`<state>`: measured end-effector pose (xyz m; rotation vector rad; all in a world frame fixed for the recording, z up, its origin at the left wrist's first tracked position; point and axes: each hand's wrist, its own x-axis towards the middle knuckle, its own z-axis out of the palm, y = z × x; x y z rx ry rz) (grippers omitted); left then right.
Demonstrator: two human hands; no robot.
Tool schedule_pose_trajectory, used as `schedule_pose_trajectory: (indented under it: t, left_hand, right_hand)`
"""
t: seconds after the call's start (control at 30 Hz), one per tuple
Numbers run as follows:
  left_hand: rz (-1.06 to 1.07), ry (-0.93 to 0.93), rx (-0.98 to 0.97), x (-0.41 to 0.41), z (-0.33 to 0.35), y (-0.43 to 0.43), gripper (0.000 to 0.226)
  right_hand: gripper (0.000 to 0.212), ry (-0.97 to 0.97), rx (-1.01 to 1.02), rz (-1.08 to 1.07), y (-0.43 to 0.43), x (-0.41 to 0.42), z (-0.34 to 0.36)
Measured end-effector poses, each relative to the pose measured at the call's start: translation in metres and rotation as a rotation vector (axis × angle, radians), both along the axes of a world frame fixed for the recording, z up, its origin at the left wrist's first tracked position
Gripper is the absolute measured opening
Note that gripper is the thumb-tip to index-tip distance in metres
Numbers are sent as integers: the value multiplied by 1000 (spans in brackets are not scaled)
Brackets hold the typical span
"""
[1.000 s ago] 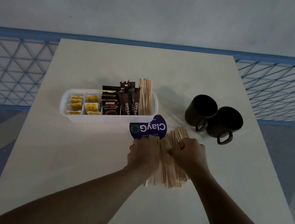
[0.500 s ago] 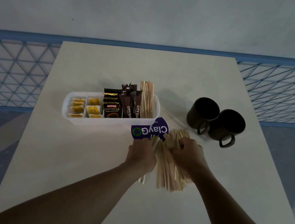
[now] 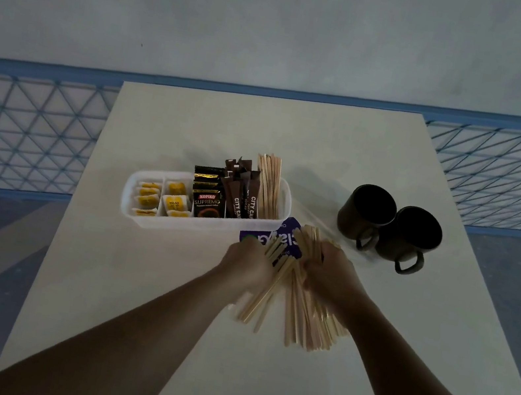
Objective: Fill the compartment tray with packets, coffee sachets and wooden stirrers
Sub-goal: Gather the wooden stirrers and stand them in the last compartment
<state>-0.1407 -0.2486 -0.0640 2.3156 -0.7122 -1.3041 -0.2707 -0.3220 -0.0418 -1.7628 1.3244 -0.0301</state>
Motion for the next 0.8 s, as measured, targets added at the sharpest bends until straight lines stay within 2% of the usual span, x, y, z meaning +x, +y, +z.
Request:
schedule_pose_trajectory:
  t: [0.07,0.13,0.3,0.43,0.63,0.8]
  left_hand:
    - [71,152,-28,2,9,-4,14]
    - [125,269,-62,4,24,-7,20]
    - [70,333,-156,24,53,-17,20]
    - [198,385,-311,42,69,-32,25]
    - [383,329,-634,59,81,-56,25]
    - [461,116,-712,62,78,-73,22]
  right_hand:
    - [19,-35,11,-9,-3,4,2]
    - [21,-114,39,-48,-5,9,8]
    - [19,-271,107,-160,-16,26,27]
    - [27,-343,108,-217,-30,47,34]
    - [30,-476,95,-245,-47,82,42]
    - [28,-567,101,-264,-59,104,40]
